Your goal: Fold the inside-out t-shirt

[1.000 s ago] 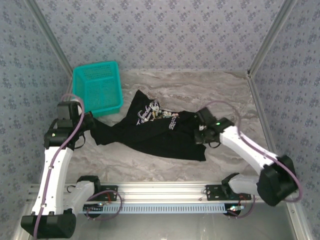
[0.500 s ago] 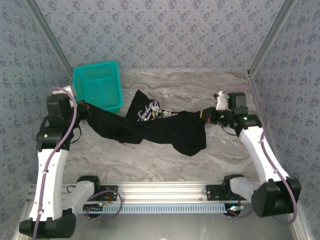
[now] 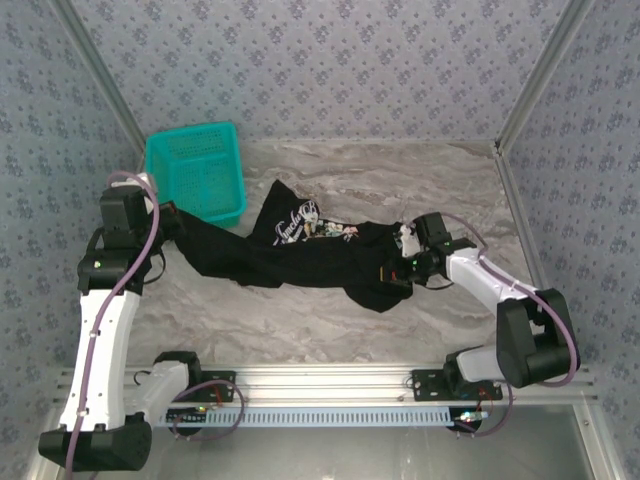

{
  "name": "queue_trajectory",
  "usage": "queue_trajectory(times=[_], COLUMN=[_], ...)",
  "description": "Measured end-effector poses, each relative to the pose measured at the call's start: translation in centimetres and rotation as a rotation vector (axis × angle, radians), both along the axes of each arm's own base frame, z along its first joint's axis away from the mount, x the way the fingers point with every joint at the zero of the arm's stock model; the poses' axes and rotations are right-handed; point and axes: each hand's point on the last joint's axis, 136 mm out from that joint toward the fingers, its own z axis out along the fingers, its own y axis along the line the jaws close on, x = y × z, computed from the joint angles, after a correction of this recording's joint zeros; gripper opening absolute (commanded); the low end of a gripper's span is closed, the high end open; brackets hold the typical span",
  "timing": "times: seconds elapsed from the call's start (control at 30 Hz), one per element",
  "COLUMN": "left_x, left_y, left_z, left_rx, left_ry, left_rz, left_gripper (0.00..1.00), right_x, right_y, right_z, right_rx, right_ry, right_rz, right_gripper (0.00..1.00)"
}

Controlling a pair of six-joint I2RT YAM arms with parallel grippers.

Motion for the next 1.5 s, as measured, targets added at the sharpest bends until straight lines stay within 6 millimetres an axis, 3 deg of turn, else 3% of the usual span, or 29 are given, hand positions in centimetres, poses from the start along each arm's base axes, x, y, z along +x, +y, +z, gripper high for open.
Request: queue_trajectory(times=[0.4, 0.67, 0.73, 0.87, 0.97, 1.03, 1.07, 1.13, 1.2, 1.3, 1.33, 1.4, 1.5], left_x=[0.1, 0.1, 0.1, 0.1, 0.1, 0.1, 0.1, 0.2, 0.3, -0.7, -1.4, -3.3, -6.4], left_y=[0.0, 0.0, 0.0, 0.0, 0.0, 0.1, 0.2, 0.4, 0.7, 1.1, 1.2, 1.3, 1.6], left_z=[0.1, -0.1, -0.1, -0.1, -0.1, 0.0, 0.3, 2.0, 5.7, 13.0, 15.4, 20.1, 25.7], left_rx=[0.009, 0.009, 0.009, 0.009, 0.009, 0.011, 0.013, 0.013, 0.005, -0.010, -0.015, -0.019, -0.015], left_ry=[-0.004, 0.000, 0.000, 0.000, 0.000, -0.002, -0.009, -0.039, -0.122, -0.309, -0.368, -0.488, -0.624], left_rz=[-0.006, -0.006, -0.006, -0.006, -0.006, -0.001, 0.003, 0.018, 0.037, 0.064, 0.069, 0.075, 0.089], left_gripper=[0.00, 0.00, 0.00, 0.00, 0.00, 0.00, 0.00, 0.00, 0.00, 0.00, 0.00, 0.00, 0.00], right_x=[0.2, -0.4, -0.3, 0.1, 0.6, 1.9, 3.2, 6.1, 7.8, 6.0, 4.8, 2.4, -0.8], right_y=[0.4, 1.1, 0.9, 0.7, 0.4, -0.7, -1.7, -4.4, -8.0, -10.2, -10.3, -10.5, -11.1], right_z=[0.0, -0.9, -1.1, -1.3, -0.3, 2.6, 5.6, 13.3, 24.1, 37.6, 40.9, 45.8, 50.2], right_rx=[-0.005, -0.026, -0.038, -0.052, -0.049, -0.037, -0.025, 0.003, 0.012, 0.010, 0.013, 0.016, 0.000], right_ry=[-0.019, -0.010, -0.012, -0.023, -0.036, -0.090, -0.160, -0.359, -0.638, -0.965, -1.044, -1.159, -1.248], right_rz=[0.009, 0.026, 0.021, 0.013, 0.005, -0.034, -0.074, -0.173, -0.289, -0.358, -0.362, -0.373, -0.412], right_gripper=[0.22, 0.26, 0.23, 0.00, 0.00, 0.00, 0.00, 0.00, 0.00, 0.00, 0.00, 0.00, 0.00])
